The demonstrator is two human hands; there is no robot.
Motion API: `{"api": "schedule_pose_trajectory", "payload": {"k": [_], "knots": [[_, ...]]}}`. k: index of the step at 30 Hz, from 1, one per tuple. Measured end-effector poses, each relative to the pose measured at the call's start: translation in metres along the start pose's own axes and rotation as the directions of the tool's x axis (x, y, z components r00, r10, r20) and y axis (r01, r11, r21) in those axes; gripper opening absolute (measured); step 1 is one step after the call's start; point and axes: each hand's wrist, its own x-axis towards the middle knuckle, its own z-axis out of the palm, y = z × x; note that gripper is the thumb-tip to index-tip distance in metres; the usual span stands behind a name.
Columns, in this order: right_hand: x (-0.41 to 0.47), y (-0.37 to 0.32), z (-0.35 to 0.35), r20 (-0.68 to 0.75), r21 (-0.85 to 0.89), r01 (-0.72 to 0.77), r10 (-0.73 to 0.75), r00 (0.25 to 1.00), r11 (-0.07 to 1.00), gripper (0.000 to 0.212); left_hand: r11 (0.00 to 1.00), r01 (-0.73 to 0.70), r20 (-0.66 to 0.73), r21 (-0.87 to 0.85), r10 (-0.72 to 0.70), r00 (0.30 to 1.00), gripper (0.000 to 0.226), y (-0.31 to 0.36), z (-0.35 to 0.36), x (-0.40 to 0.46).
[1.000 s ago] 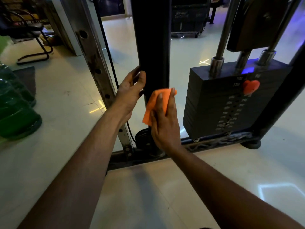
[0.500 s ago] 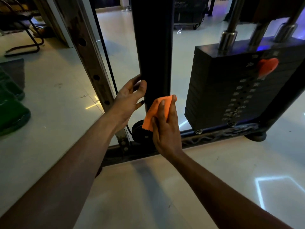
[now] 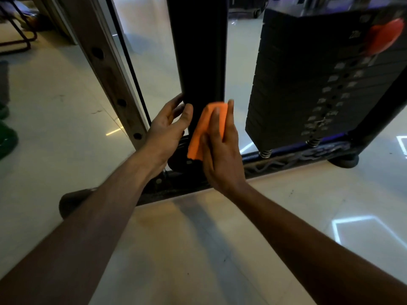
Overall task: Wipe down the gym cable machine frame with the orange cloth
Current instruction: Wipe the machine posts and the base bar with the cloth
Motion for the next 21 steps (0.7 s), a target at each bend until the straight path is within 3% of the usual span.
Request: {"api": "schedule_pose_trajectory", "payload": {"k": [3, 9, 13, 16, 18, 21], "knots": [[0.017, -0.006, 0.002, -0.073, -0.013, -0.008, 0.007, 0.997, 1.0, 0.071, 1.0, 0.018, -0.004, -0.004, -0.018, 1.0, 0.048, -0.007, -0.001, -0.002], [-0.063, 0.043, 0.016, 0.195, -0.117, -0.001, 0.024, 0.98, 0.993, 0.081, 1.0, -0.002, -0.019, 0.016, 0.002, 1.0, 0.047, -0.009, 0.005, -0.006], [-0.026, 0.016, 0.014, 0.052, 0.01, -0.06, 0.06, 0.997, 0.998, 0.075, 0.998, -0.05, -0.025, 0.041, 0.051, 0.998, 0.048, -0.016, 0.007, -0.007], [-0.004, 0.01, 0.014, -0.028, -0.017, -0.052, 0.052, 0.998, 0.998, 0.07, 0.995, -0.074, 0.014, 0.068, 0.073, 0.997, 0.051, -0.028, 0.008, -0.007], [-0.031, 0.027, 0.021, 0.05, -0.097, -0.001, 0.006, 0.999, 0.995, 0.072, 0.992, -0.08, 0.027, 0.096, 0.077, 0.997, 0.052, -0.039, 0.007, -0.009], [-0.088, 0.058, 0.036, 0.191, -0.18, -0.04, 0.075, 0.979, 0.983, 0.088, 0.978, -0.105, 0.05, 0.182, 0.097, 0.994, 0.056, -0.056, 0.007, -0.015]]}}
